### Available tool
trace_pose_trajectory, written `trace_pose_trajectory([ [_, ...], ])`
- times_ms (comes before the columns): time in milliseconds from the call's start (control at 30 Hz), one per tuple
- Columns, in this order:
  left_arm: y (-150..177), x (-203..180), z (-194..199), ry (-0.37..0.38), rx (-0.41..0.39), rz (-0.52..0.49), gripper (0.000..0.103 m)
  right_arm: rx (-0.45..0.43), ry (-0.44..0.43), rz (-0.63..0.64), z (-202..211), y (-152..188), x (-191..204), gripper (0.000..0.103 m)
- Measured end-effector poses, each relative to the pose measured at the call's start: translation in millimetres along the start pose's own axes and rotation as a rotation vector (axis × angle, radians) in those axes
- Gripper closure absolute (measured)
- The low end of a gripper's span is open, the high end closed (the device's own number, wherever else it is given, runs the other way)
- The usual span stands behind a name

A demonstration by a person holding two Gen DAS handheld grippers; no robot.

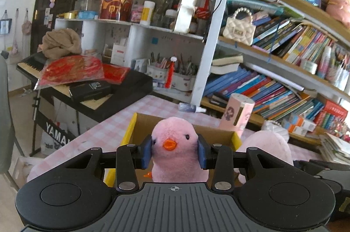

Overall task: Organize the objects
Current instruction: 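Carry the chick and pig plush with both tools over the yellow box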

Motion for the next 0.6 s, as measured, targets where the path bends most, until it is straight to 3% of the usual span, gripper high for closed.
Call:
trace_pose_trajectory([
  [367,19,1,-53,-0.061,0.109,-0.025,0.064,-0.028,-0.021,0.200,-50,7,13,0.046],
  [600,31,4,-66,-0.107,0.160,-0.049,0.064,0.045,-0.069,0.289,-75,21,21,0.046],
])
Point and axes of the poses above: each gripper's, at about its wrist camera, not at the fingertips, and z roughly against the way its jaws point, x to its left, y to its underside, the point moved 5 cm from there along -z, roughly the way its jaws point, and after that the axes turned 10 degrees about y, right-handed, at the moved point
